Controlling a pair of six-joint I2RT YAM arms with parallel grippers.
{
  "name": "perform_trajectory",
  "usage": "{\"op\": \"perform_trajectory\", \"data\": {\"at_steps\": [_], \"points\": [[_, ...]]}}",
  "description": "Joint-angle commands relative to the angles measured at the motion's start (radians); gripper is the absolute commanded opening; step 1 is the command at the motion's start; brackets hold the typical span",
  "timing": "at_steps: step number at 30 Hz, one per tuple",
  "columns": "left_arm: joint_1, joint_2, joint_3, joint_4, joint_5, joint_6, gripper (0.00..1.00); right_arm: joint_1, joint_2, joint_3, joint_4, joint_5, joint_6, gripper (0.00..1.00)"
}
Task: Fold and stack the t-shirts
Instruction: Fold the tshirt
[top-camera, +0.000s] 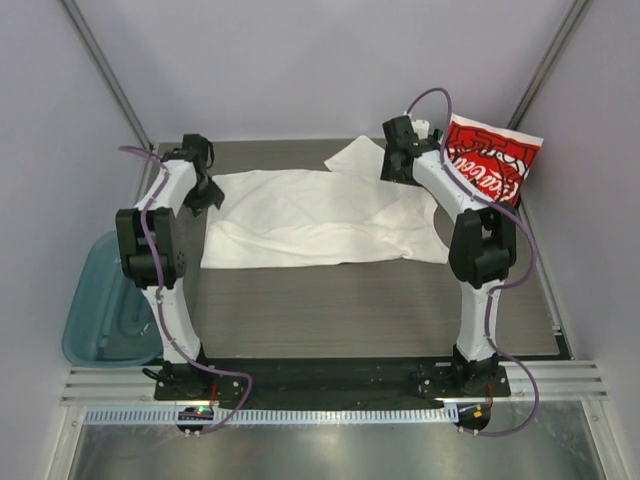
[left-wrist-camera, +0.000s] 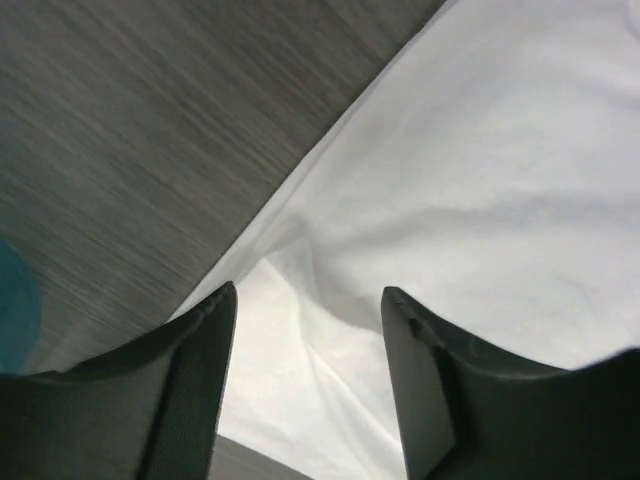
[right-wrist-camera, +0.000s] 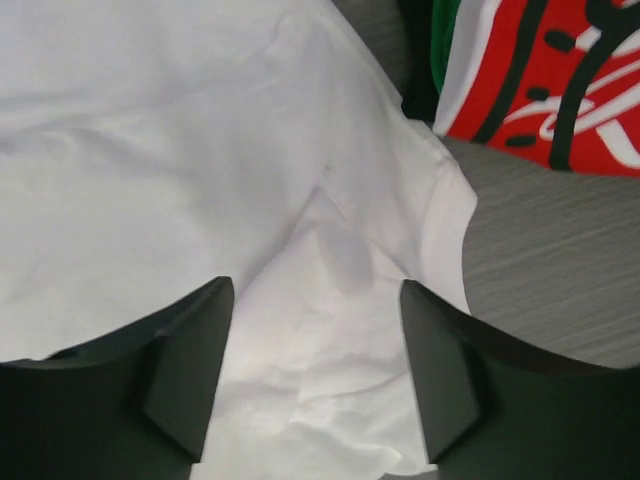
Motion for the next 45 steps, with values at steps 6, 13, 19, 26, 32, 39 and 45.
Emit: {"op": "perform_trajectory", "data": {"at_steps": [6,13,19,26,32,39,45], "points": [[0.037,-0.213,-0.050,-0.104,0.097,-0.035,0.85,-0.046,-0.205,0.030,-0.104,-0.053,0.010,0.80],[0.037,-0.558,-0.562,0.131,0.150,-0.102,0.84,-0.125,-0.612,-0.642,0.144,-0.325,0.107,0.71],[0.036,-0.643,-0.753,0.224,0.147,-0.120,0.84,-0.274,-0.689,-0.909,0.240,-0.522,0.115,0.71],[0.034,-0.595,-0.811,0.307,0.114,-0.155,0.82,-0.348,-0.618,-0.966,0.307,-0.580,0.101,0.71],[0.035,-0.537,-0.805,0.378,0.077,-0.187,0.81,-0.379,-0.548,-0.950,0.338,-0.580,0.083,0.70],[0.034,-0.411,-0.770,0.401,0.066,-0.209,0.61,-0.397,-0.500,-0.954,0.350,-0.534,0.093,0.62],[0.034,-0.386,-0.740,0.409,0.061,-0.210,0.28,-0.399,-0.464,-0.931,0.367,-0.511,0.107,0.50]]}}
